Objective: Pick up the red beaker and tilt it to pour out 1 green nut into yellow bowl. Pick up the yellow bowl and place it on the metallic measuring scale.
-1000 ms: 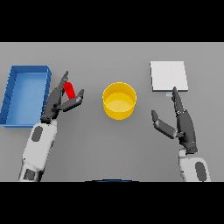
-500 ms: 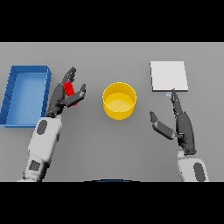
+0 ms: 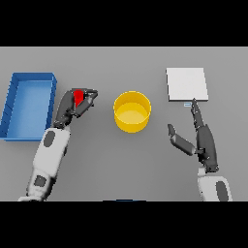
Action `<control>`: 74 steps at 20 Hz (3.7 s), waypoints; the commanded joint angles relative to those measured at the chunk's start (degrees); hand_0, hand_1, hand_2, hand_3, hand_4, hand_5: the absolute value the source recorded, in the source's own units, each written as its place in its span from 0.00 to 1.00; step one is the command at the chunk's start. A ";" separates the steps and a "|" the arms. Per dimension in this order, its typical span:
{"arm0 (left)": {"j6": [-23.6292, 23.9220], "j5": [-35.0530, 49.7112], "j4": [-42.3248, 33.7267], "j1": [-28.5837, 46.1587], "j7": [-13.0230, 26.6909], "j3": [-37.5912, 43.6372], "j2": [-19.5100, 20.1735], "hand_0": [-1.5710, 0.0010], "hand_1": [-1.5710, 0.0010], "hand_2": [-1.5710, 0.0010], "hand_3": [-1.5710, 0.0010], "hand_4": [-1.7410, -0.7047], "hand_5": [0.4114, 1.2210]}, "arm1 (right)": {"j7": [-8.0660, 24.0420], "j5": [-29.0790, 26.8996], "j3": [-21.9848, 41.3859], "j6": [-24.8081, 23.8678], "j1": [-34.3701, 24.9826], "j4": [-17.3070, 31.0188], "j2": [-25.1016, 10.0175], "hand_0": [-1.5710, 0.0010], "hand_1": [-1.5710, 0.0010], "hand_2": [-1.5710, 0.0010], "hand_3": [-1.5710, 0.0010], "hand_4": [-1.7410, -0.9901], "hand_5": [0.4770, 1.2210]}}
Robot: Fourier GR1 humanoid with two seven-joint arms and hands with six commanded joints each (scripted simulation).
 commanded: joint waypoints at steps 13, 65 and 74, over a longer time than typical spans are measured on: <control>1.47 -2.28 -12.91 -0.46 6.33 -6.61 4.24 0.01 0.01 0.01 0.01 0.01 0.88 | -0.26 0.49 0.08 0.24 -0.03 -0.59 -0.79 1.00 1.00 1.00 1.00 0.65 0.25; -19.41 -58.15 13.84 -47.94 2.53 -74.85 11.59 0.00 0.00 0.00 0.00 0.01 1.00 | -0.04 1.63 0.34 -2.03 0.48 0.85 1.79 1.00 1.00 1.00 1.00 0.71 0.16; -15.99 -52.82 19.27 -60.45 -0.11 -68.88 16.56 0.00 0.00 0.07 0.34 0.04 1.00 | -0.74 1.56 0.29 -2.42 -0.29 0.47 2.01 1.00 1.00 1.00 1.00 0.74 0.16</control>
